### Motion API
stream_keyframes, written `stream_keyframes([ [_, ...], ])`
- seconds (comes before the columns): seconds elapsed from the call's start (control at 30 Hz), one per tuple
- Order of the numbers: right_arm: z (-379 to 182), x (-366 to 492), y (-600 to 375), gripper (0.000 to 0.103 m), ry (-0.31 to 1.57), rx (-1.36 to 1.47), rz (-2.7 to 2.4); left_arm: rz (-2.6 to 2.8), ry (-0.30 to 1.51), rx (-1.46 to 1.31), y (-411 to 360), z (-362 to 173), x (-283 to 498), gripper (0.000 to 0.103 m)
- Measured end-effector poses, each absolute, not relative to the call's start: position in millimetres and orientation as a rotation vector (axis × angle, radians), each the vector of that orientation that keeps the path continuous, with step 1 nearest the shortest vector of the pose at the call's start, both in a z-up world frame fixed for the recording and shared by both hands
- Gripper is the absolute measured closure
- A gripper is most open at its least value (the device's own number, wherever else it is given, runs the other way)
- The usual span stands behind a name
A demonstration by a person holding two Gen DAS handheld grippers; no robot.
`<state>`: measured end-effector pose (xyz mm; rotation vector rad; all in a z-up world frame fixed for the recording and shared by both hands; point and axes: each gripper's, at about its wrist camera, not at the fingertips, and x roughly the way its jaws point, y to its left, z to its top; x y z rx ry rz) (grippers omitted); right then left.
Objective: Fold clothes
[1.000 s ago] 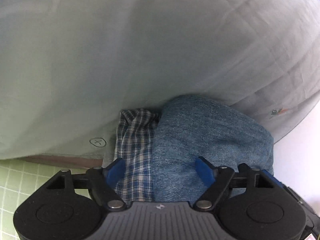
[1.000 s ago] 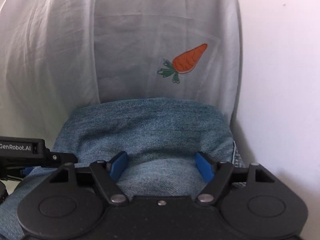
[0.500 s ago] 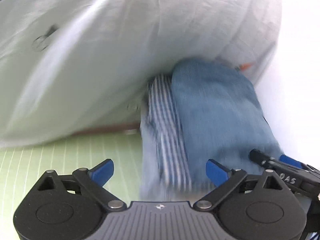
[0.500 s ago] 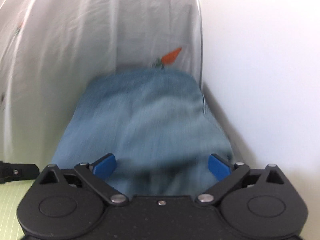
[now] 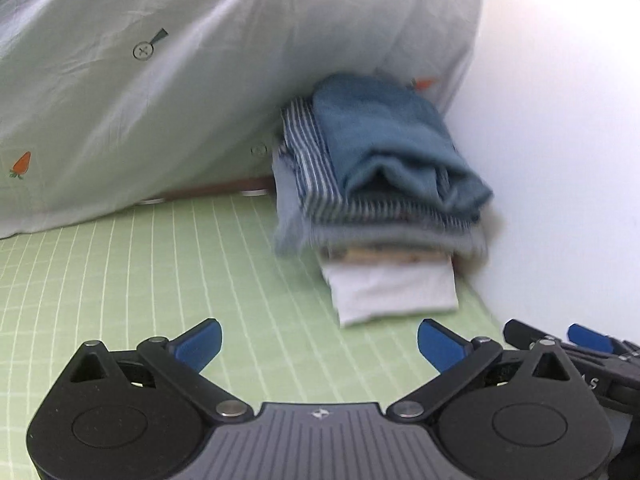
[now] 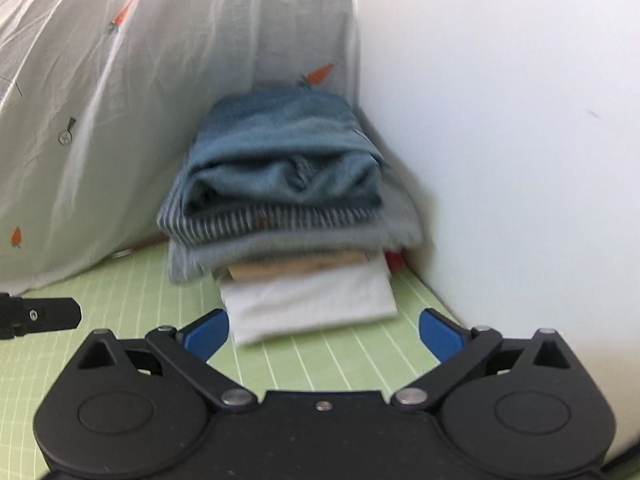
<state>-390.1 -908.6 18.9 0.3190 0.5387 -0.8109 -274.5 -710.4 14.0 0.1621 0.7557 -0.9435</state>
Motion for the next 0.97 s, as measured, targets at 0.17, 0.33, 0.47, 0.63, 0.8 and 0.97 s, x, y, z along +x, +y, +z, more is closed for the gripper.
stream_keyframes([
  [0.17,9.8,-424.3,-871.3,0.001,0.585,0.342,-0.835,-0.997,0.789,0.209,-689.1,4.2,-304.5,0.0],
  [0.33,6.8,-440.0,-845.7,0.001,0.592,0.345,-0.826,-1.018,0.78,0.241,-673.7,2.5,-325.5,0.0],
  [0.47,9.1,-445.4,-835.7,0.001,0.584,0.343,-0.825,-1.021,0.773,0.252,-663.4,3.9,-334.9,0.0],
  [0.63,11.3,-450.1,-828.4,0.001,0.574,0.344,-0.826,-1.032,0.762,0.26,-654.8,7.0,-342.0,0.0],
  [0.8,13.4,-453.5,-825.9,0.001,0.565,0.348,-0.834,-1.04,0.751,0.264,-653.0,11.0,-344.7,0.0],
  [0.97,14.0,-454.5,-825.5,0.001,0.56,0.354,-0.841,-1.046,0.747,0.269,-653.9,13.1,-345.0,0.0],
])
